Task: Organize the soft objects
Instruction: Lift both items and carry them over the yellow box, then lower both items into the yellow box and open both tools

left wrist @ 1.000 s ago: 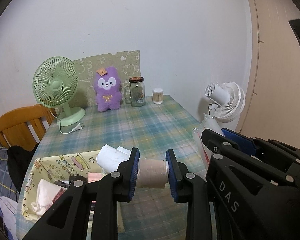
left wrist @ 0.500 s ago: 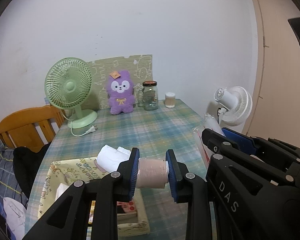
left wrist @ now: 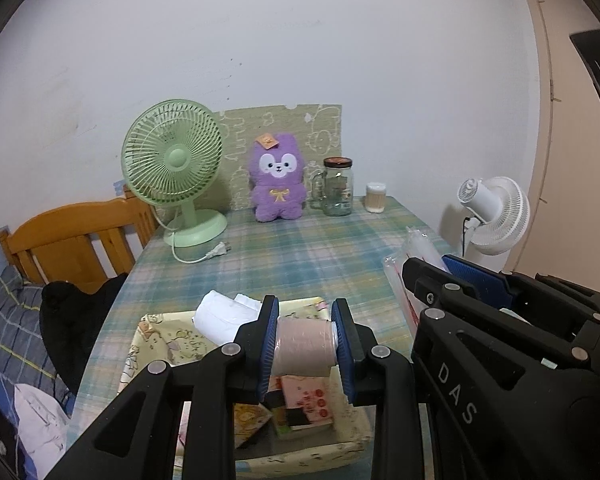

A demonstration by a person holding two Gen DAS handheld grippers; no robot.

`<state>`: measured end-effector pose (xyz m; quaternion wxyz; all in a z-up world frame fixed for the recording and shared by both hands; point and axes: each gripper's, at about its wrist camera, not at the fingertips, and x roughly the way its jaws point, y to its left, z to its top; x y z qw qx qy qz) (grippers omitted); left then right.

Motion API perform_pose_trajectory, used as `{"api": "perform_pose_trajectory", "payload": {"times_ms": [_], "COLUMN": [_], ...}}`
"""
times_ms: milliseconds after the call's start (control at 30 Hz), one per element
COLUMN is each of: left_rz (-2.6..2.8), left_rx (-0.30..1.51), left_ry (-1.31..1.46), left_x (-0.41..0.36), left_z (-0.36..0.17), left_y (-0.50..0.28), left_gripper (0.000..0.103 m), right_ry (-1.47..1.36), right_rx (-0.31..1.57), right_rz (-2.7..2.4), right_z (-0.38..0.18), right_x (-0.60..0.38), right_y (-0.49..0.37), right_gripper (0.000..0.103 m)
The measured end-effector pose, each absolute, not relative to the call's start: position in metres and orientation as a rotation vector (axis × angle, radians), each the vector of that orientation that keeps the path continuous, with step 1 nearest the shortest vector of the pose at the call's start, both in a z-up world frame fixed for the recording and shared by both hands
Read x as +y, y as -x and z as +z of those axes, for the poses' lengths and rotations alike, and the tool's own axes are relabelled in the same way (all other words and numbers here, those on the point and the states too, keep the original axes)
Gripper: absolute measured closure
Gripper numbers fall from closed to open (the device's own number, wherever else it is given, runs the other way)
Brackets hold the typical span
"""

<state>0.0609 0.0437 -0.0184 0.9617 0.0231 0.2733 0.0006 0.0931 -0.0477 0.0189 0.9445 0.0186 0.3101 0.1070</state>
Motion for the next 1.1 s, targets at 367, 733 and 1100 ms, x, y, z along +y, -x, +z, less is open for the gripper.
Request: {"api": "perform_pose_trajectory", "payload": {"times_ms": [367,733,1100], "left_rz": [0.015,-0.001,0.006], "left_rx": [0.609,0.675,0.705], "left_ry": [-0.021,0.020,0.053], "left_x": [0.068,0.086,0.102], "left_z": [-0.036,-0.054,-0.062], "left_y": [-0.069,-0.069,-0.071], "left_gripper": [0.076,0.052,0.017], "right_ry": [-0.015,-0.011,-0.024], "right_rx": [0.692,0.744,0.765], "right_rz": [0.267,0.305,0.345], "right_z": [0.001,-0.017,-0.017], "right_x": [-0.018,0.000,0.013], "right_y": [-0.108,-0.114,-0.121], "right_gripper": [0.079,0.079,0.080]}}
